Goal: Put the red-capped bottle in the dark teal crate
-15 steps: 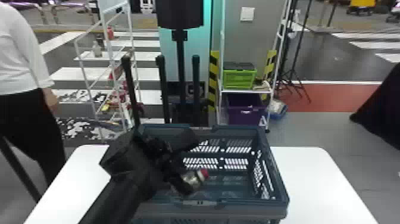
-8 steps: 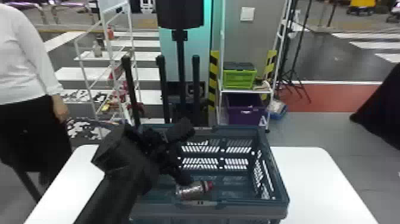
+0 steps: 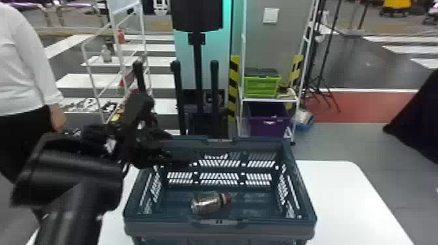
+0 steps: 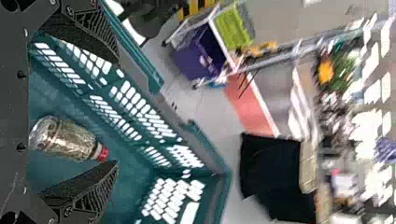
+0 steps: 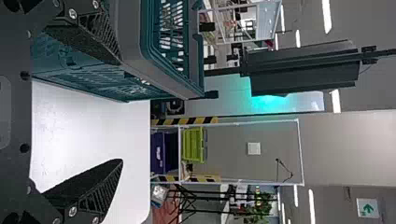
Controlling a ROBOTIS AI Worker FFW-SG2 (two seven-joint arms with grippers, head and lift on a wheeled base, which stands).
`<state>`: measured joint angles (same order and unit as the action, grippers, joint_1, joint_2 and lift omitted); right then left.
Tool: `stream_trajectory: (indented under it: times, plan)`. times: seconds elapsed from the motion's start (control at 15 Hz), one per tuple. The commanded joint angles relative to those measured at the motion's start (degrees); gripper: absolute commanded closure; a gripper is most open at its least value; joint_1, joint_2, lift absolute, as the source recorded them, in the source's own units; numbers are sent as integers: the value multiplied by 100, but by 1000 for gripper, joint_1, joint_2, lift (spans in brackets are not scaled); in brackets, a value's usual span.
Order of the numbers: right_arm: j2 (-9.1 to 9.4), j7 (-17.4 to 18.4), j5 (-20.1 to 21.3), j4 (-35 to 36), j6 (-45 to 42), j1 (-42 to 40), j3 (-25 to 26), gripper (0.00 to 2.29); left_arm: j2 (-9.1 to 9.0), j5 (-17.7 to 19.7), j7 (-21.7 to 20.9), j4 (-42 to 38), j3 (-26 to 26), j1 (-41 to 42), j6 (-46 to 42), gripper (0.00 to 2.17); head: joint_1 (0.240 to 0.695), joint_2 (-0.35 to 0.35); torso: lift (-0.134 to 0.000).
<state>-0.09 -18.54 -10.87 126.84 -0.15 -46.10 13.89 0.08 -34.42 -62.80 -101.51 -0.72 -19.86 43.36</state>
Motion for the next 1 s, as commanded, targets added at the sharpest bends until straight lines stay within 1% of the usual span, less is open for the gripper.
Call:
stream_trajectory:
  times: [0.0, 0.07, 0.13, 0.2, 0.27, 0.33, 0.4, 0.47, 0.53, 0.6, 0.67, 0.73, 0.8, 0.93]
  plan:
    - [14, 0, -108, 51, -59, -4, -9, 147, -23, 779, 365, -1055, -517, 694, 635, 144, 499, 0, 0]
    - [14, 0, -117, 77, -59, -4, -27, 147, -23, 1104, 611, -1415, -728, 1001, 775, 144, 499, 0, 0]
    - [14, 0, -161, 104, -59, -4, -44, 147, -23, 1333, 910, -1802, -921, 1397, 775, 144, 499, 0, 0]
    - [14, 0, -213, 104, -59, -4, -62, 147, -23, 1623, 1367, -2162, -1053, 1854, 775, 140, 499, 0, 0]
    - [14, 0, -249, 104, -41, -4, -79, 147, -23, 1992, 1771, -2426, -1176, 2223, 775, 140, 499, 0, 0]
    - [9, 9, -257, 112, -41, -4, -106, 147, -23, 2423, 2210, -2672, -1422, 2636, 740, 140, 499, 0, 0]
    - [-26, 9, -266, 112, -24, -13, -132, 147, -23, 2642, 2667, -2927, -1527, 3058, 512, 140, 499, 0, 0]
    - [-62, 9, -266, 112, -24, -4, -185, 147, -23, 2765, 3063, -3120, -1545, 3427, 353, 144, 499, 0, 0]
    - [-88, 9, -266, 112, -6, -4, -202, 147, -23, 2880, 3379, -3226, -1527, 3832, -227, 144, 499, 0, 0]
    - [-132, 9, -266, 112, 29, 14, -255, 147, -23, 2871, 3792, -3252, -1422, 4262, -1018, 144, 499, 0, 0]
    - [-167, 9, -266, 112, 47, 31, -299, 147, -23, 2862, 4082, -3252, -1316, 4605, -1580, 144, 499, 0, 0]
    - [-193, 9, -266, 104, 64, 58, -369, 147, -23, 2888, 4434, -3226, -1132, 4965, -1949, 147, 499, 0, 0]
    - [-220, 9, -257, 104, 64, 66, -413, 147, -23, 2862, 4794, -3112, -912, 5308, -2617, 147, 499, 0, 0]
    - [-290, 9, -231, 95, 64, 101, -501, 147, -23, 2730, 5533, -2575, -473, 5959, -4973, 151, 499, 0, 0]
